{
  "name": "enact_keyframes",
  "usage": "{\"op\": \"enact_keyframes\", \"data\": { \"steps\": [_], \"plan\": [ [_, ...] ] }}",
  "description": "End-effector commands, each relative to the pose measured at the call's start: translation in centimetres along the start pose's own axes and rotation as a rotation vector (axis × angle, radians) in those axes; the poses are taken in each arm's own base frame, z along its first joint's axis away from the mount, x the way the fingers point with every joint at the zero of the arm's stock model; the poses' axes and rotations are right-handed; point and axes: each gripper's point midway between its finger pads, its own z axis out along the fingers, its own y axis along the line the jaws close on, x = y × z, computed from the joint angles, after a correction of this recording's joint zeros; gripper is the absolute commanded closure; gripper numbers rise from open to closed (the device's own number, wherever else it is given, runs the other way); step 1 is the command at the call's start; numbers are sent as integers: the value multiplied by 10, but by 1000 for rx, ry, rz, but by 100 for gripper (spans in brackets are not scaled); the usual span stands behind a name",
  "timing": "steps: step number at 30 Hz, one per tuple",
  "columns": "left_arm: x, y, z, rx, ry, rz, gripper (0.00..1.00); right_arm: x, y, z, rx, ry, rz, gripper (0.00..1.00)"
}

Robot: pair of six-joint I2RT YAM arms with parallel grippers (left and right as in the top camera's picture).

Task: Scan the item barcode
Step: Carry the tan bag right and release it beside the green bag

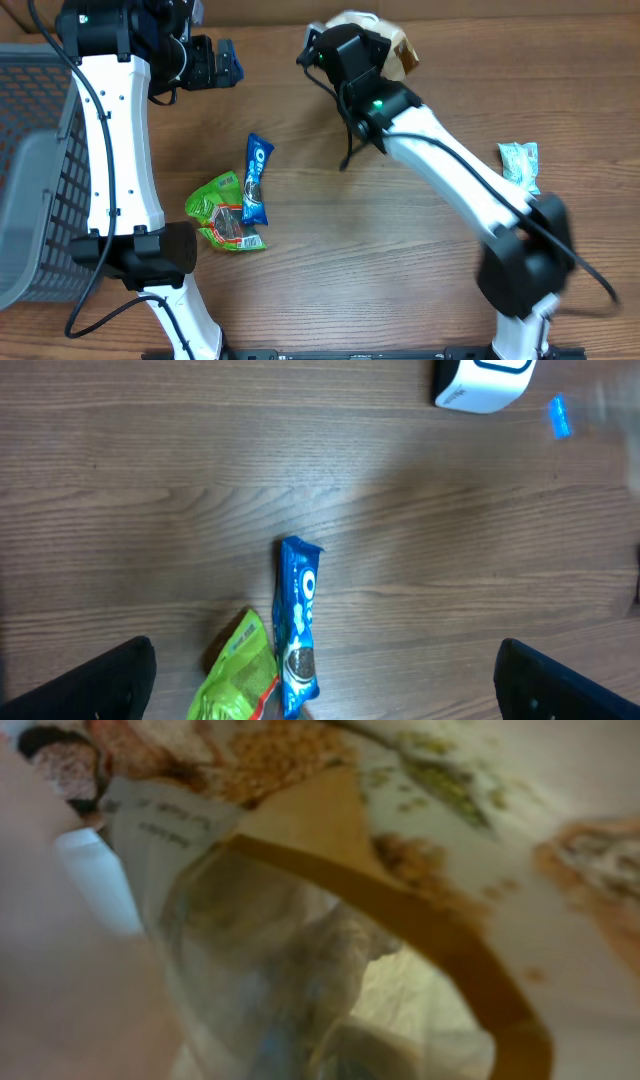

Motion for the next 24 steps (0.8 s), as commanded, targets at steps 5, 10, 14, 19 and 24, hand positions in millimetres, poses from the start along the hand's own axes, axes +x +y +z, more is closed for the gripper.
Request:
{"op": "enact_keyframes", "data": {
  "steps": [5, 10, 14, 19, 24],
  "plan": [
    [0, -3, -1, 1, -2, -7, 0, -4, -20, -112, -403, -253, 572, 96],
    [0, -3, -1, 1, -2, -7, 0, 64, -60, -124, -428, -119, 1009, 96],
    [0, -3, -1, 1, -2, -7, 0, 145, -76, -107, -407, 80, 1309, 96],
    [0, -3, -1, 1, -2, -7, 0, 237, -66, -79, -469, 300, 1593, 96],
    [0, -3, -1, 1, -2, -7, 0, 311, -36, -45, -527, 451, 1779, 96]
  ]
}}
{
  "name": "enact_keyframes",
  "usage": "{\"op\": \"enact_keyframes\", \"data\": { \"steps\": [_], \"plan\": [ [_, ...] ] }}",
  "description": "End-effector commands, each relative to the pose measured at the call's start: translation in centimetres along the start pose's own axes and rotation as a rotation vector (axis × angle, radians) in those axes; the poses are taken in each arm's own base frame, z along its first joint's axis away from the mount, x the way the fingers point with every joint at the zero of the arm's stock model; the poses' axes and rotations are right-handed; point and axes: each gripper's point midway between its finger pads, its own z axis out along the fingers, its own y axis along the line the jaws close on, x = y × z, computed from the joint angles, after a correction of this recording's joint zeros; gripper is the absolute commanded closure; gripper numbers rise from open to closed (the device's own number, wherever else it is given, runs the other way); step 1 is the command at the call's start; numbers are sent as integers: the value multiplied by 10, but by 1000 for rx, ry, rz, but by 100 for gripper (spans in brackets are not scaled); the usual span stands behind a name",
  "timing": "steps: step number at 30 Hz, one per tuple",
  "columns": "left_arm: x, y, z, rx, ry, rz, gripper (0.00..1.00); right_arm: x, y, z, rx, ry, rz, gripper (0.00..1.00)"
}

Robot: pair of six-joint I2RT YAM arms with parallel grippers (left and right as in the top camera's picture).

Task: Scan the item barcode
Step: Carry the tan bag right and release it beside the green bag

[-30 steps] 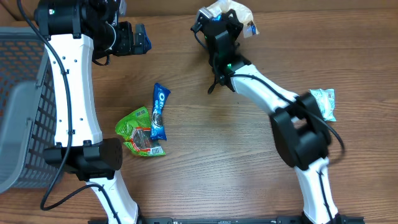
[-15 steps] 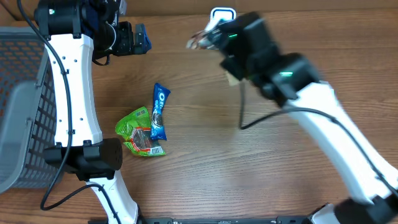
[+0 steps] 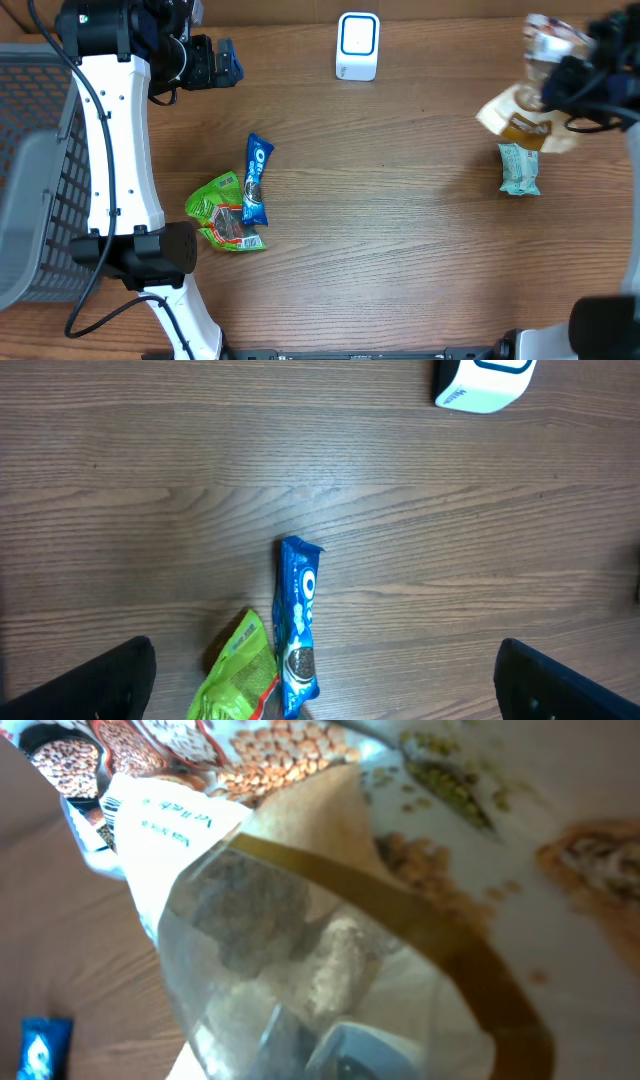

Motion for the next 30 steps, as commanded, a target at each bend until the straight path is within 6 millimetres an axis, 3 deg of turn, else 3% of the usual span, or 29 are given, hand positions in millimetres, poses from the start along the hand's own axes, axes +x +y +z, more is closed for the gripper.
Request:
{"op": "enact_keyframes", "data": {
  "steps": [1, 3, 7, 10, 13, 15, 18, 19, 25, 30],
  "plan": [
    [0, -3, -1, 1, -2, -8, 0, 11, -30, 33, -63, 104, 162, 96],
    [0, -3, -1, 1, -2, -8, 0, 20, -61, 57, -34, 155, 233, 96],
    [0, -3, -1, 0, -2, -8, 0, 40, -104, 94, 8, 237, 331, 96],
    [0, -3, -1, 1, -2, -8, 0, 51, -127, 114, 25, 282, 385, 96],
    [0, -3, -1, 1, -2, -8, 0, 57, -136, 124, 24, 311, 413, 96],
    [0, -3, -1, 1, -2, -8, 0, 58, -138, 125, 25, 313, 417, 95],
    [0, -3, -1, 1, -2, -8, 0, 56, -137, 124, 24, 309, 416, 57],
    [0, -3, -1, 1, -2, -8, 0, 56, -137, 124, 24, 309, 416, 51],
    [0, -3, -1, 1, -2, -8, 0, 45, -119, 109, -52, 302, 409, 48],
    [0, -3, -1, 1, -2, -8, 0, 15, -86, 68, -109, 241, 329, 38]
  ]
}}
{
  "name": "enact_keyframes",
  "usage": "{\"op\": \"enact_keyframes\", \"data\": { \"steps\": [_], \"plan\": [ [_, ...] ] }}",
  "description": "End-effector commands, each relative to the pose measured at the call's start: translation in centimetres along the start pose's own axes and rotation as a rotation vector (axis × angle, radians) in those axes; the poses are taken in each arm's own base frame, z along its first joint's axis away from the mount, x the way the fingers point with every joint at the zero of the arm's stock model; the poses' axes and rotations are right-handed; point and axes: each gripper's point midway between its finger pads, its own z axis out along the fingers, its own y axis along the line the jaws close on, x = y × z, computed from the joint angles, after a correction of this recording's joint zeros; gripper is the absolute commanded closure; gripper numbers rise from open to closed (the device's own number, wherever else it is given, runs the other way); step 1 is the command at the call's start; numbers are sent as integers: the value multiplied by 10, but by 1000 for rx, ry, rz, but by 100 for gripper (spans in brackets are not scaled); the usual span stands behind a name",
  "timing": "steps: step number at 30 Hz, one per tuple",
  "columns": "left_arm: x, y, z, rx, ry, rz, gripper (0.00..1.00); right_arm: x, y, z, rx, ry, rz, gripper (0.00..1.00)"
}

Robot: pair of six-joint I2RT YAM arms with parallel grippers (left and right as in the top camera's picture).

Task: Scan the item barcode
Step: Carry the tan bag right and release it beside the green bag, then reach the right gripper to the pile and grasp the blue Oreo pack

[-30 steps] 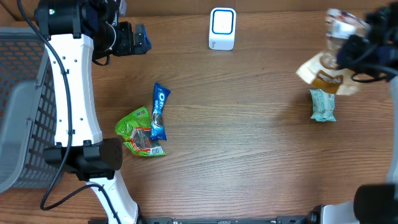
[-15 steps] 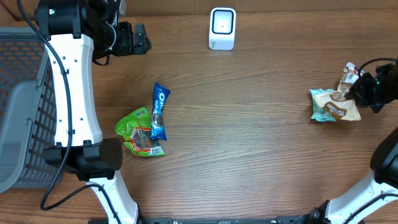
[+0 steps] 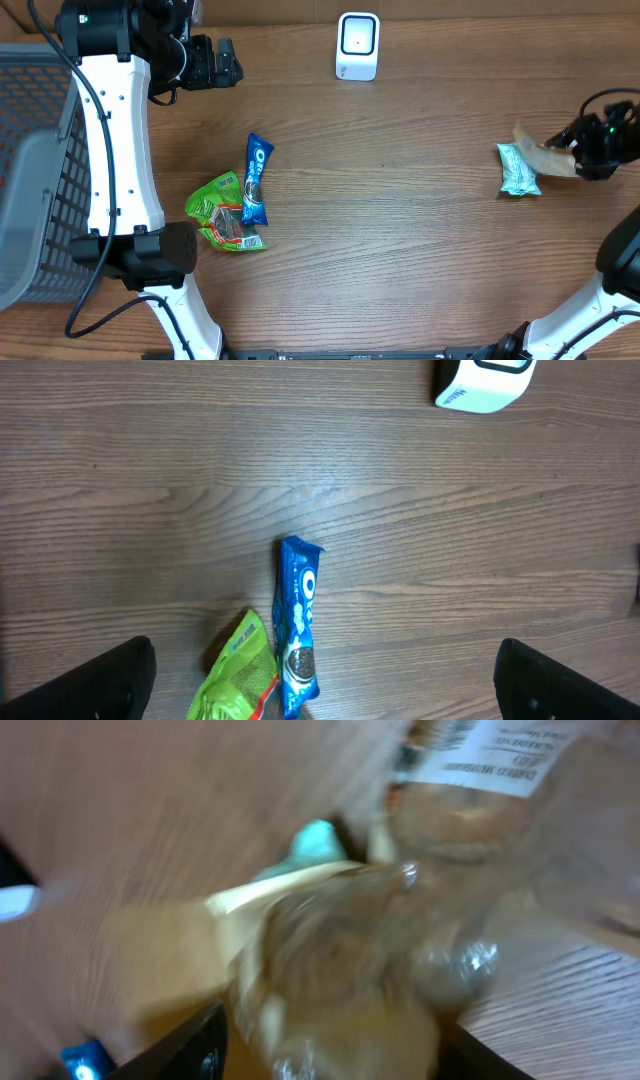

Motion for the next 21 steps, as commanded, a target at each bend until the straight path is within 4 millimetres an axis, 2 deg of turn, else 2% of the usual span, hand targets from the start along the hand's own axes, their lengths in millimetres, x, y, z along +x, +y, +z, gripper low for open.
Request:
{"op": "enact_keyframes", "data": {
  "steps": [1, 4, 5, 7, 17, 19, 21],
  "plan": [
    [0, -3, -1, 1, -2, -8, 0, -5, 54, -55, -104, -117, -127, 35],
    [0, -3, -1, 1, -2, -8, 0, 5, 92, -74, -187, -130, -199, 23],
    [0, -3, -1, 1, -2, -8, 0, 9, 104, -77, -212, -129, -224, 19],
    [0, -3, -1, 1, -2, -8, 0, 19, 128, -75, -263, -113, -276, 18],
    [0, -3, -1, 0, -2, -8, 0, 77, 217, -39, -337, -35, -455, 17],
    [0, -3, -1, 1, -2, -8, 0, 95, 237, -26, -335, -28, -501, 17],
    [0, -3, -1, 1, -2, -8, 0, 109, 249, -12, -310, -29, -521, 17]
  ]
}}
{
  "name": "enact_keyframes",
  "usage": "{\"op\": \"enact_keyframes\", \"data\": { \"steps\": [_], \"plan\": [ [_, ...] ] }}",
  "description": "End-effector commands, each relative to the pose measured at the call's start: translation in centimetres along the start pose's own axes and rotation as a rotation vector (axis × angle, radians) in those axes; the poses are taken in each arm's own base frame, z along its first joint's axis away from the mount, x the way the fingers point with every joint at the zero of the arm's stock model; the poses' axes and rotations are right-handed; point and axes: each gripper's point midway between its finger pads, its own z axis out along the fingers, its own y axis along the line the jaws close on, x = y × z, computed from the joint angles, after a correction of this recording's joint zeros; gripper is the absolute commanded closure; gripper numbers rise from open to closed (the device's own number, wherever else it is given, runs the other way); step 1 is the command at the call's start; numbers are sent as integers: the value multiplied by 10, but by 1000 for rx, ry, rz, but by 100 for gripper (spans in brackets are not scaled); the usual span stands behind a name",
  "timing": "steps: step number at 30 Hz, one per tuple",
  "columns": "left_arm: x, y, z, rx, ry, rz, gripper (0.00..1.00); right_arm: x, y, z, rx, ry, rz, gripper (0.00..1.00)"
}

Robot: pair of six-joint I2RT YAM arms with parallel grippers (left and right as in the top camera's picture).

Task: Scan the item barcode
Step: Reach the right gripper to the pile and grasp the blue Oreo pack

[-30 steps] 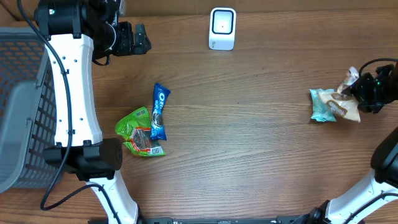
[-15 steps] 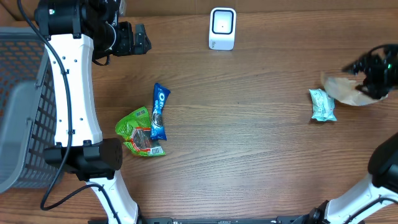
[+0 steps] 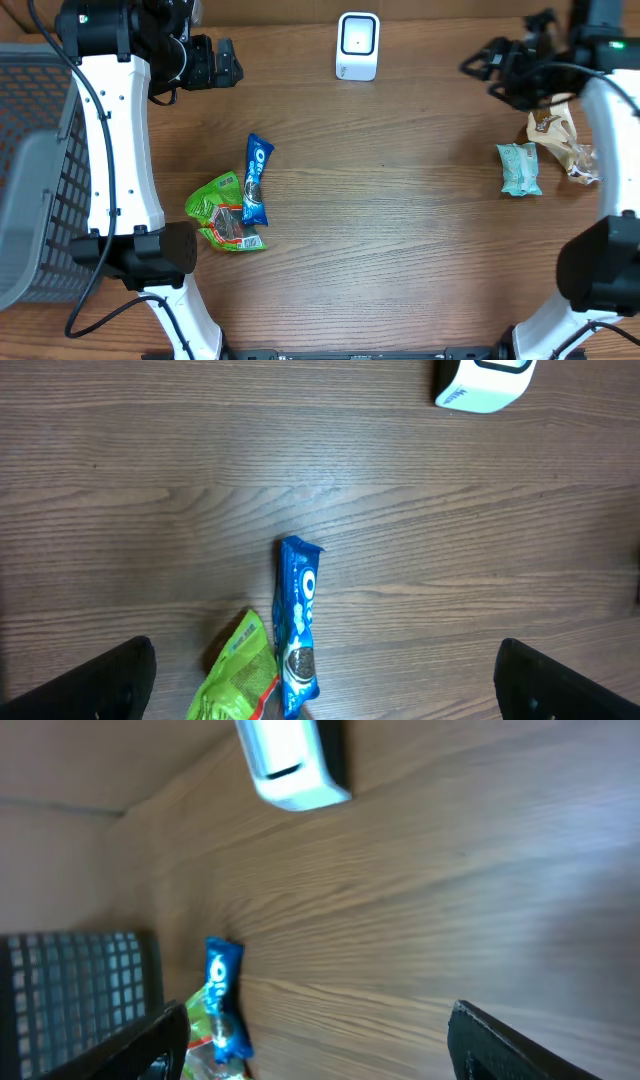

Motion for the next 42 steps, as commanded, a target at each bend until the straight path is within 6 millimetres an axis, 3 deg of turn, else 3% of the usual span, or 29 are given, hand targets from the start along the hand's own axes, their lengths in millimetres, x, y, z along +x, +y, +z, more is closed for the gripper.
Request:
{"op": "enact_keyframes", "data": {
  "steps": [1, 4, 11, 16, 21, 29, 36, 40, 41, 42],
  "plan": [
    [0, -3, -1, 1, -2, -8, 0, 20, 26, 30, 37, 24, -3, 17],
    [0, -3, -1, 1, -2, -8, 0, 44, 46, 66, 33, 65, -27, 17],
    [0, -3, -1, 1, -2, -8, 0, 131, 114, 154, -76, 218, -193, 19],
    [0, -3, -1, 1, -2, -8, 0, 188, 149, 202, -83, 256, -300, 20],
    [0, -3, -1, 1, -2, -8, 0, 216, 149, 239, 48, 176, -295, 19],
    [0, -3, -1, 1, -2, -8, 0, 252, 157, 281, 55, 143, -376, 20],
    [0, -3, -1, 1, -2, -8, 1, 281, 138, 305, 96, 204, -392, 29],
    [0, -3, -1, 1, -2, -8, 0, 286, 127, 304, 131, 231, -387, 39],
    [0, -3, -1, 1, -2, -8, 0, 288, 124, 303, 145, 241, -386, 45],
    [0, -3, -1, 1, -2, -8, 0, 289, 117, 301, 168, 258, -380, 64]
  ]
}}
